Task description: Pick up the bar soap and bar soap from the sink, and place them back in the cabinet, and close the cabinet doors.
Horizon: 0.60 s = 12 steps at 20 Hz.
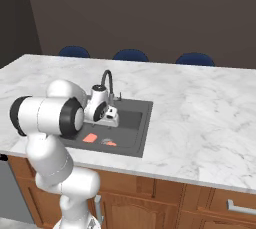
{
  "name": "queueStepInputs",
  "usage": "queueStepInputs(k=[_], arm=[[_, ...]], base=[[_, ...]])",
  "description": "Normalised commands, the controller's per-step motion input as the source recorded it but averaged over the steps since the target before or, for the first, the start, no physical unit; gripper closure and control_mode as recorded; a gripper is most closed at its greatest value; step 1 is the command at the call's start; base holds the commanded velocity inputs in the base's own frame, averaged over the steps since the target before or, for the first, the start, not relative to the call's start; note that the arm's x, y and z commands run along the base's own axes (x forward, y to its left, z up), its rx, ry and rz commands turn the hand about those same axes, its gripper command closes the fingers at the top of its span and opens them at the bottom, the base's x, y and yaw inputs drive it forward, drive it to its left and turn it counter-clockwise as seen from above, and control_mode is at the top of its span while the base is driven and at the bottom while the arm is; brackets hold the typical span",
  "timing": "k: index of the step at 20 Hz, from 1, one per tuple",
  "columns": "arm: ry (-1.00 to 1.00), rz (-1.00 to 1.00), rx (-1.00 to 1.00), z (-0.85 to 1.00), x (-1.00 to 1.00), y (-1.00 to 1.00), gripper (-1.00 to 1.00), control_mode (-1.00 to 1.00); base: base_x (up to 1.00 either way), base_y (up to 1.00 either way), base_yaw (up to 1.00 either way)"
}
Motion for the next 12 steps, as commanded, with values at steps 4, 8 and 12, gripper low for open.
queueStepInputs(k=[4,8,12], arm=[[0.0,0.0,0.03,-0.09,0.09,-0.13,-1.0,-1.0],[0.0,0.0,0.01,-0.11,0.06,-0.15,-1.0,-1.0],[0.0,0.0,0.0,-0.12,0.03,-0.09,-1.0,-1.0]], base=[[0.0,0.0,0.0],[0.0,0.0,0.0],[0.0,0.0,0.0]])
